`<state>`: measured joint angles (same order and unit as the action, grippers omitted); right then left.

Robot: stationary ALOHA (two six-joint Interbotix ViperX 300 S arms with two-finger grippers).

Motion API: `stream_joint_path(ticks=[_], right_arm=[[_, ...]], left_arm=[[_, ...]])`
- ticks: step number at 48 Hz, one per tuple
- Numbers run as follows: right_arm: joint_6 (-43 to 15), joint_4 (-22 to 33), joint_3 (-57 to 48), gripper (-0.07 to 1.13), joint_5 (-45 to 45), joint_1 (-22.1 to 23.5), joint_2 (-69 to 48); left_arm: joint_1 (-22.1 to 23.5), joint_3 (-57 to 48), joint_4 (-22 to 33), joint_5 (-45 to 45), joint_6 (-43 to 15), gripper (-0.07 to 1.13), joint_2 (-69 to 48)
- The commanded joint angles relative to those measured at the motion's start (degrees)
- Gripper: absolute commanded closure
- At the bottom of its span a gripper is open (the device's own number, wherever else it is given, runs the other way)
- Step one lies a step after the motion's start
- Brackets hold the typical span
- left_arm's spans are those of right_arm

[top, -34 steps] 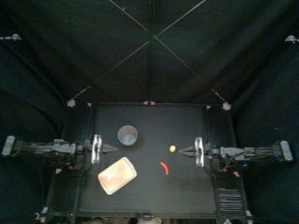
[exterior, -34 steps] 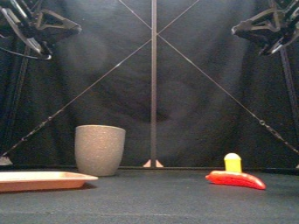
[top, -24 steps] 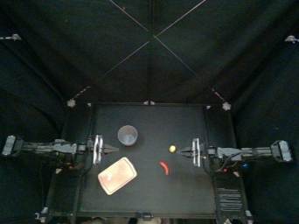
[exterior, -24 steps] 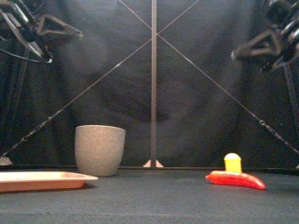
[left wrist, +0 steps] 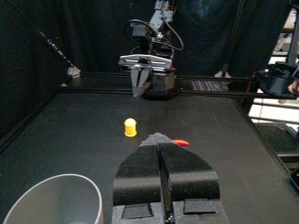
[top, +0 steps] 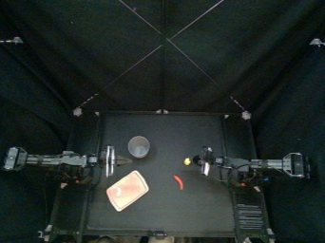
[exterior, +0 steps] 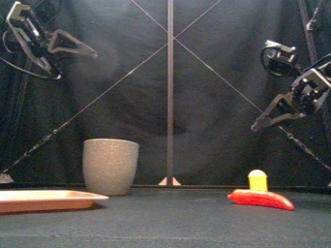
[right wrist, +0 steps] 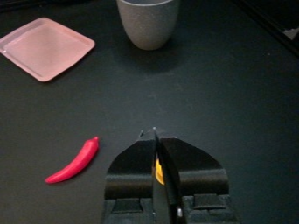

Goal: Pick the yellow can then place it in the grey bowl
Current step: Pick the yellow can

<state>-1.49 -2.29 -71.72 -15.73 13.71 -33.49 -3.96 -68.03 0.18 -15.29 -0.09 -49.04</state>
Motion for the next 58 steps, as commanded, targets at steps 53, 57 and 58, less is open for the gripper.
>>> stream_joint_path(ticks=[53, 57, 58], right_arm=[[0.0, -4.83, 4.92, 0.0, -2.02, 1.32, 22.5], [0.0, -5.71, 5.27, 0.01, -1.93, 1.23, 23.82], [0.0, -5.98, 5.36, 0.01, -1.85, 1.23, 23.99]], left_arm=[[-1.41, -0.97, 0.0, -1.41, 0.0, 1.06, 0.18], [-1.41, -1.05, 0.0, -1.76, 0.0, 1.06, 0.18], [-1.41, -1.14, 0.0, -1.85, 0.0, 1.06, 0.18]])
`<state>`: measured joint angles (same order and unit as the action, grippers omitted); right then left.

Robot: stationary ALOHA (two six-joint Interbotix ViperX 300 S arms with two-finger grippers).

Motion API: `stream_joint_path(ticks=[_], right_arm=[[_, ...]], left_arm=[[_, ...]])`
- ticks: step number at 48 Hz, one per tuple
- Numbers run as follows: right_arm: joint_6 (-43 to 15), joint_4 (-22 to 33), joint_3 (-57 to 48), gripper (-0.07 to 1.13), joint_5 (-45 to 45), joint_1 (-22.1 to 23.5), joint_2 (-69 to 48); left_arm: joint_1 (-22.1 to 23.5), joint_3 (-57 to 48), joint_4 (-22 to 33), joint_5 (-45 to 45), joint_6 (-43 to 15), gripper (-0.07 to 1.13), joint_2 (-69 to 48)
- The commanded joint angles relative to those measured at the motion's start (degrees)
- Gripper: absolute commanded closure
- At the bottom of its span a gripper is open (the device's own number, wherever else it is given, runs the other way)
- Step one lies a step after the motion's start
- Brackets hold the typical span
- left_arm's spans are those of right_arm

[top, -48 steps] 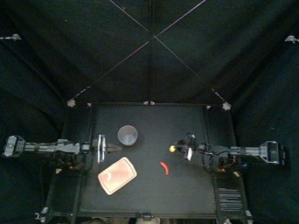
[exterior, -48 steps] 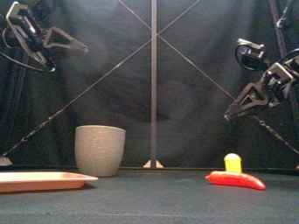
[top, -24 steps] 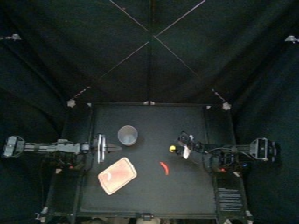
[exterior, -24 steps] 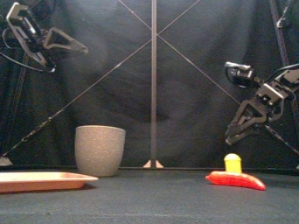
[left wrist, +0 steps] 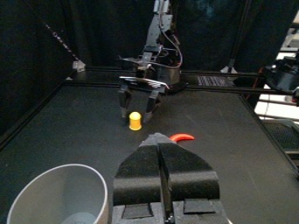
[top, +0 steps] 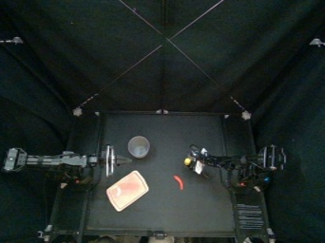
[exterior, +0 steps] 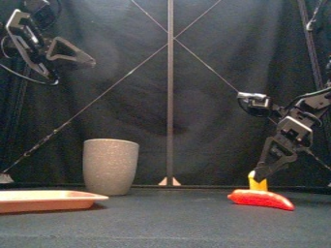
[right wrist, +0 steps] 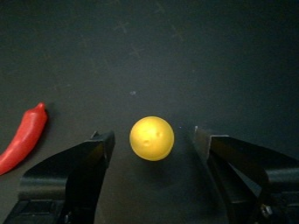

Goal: Pick the yellow can then place it in the grey bowl
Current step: Pick the yellow can

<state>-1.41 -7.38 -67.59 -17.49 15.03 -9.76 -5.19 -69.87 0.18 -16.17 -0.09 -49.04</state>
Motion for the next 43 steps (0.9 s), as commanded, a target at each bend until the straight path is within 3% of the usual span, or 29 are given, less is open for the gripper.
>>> stream_joint_path(ticks=[1, 23, 43], right_arm=[[-0.09, -1.05, 1.23, 0.01, 0.0, -0.18, 0.53], [-0.09, -3.69, 2.9, 0.02, 1.32, 0.0, 3.87], [0.0, -3.43, 3.08, 0.39, 1.32, 0.09, 3.87]], left_arm=[[-0.18, 0.7, 0.0, -0.97, 0.0, 1.06, 0.18], [-0.18, 0.09, 0.26, -0.97, 0.09, 1.06, 0.18], [-0.18, 0.0, 0.44, -0.97, 0.0, 1.06, 0.18]])
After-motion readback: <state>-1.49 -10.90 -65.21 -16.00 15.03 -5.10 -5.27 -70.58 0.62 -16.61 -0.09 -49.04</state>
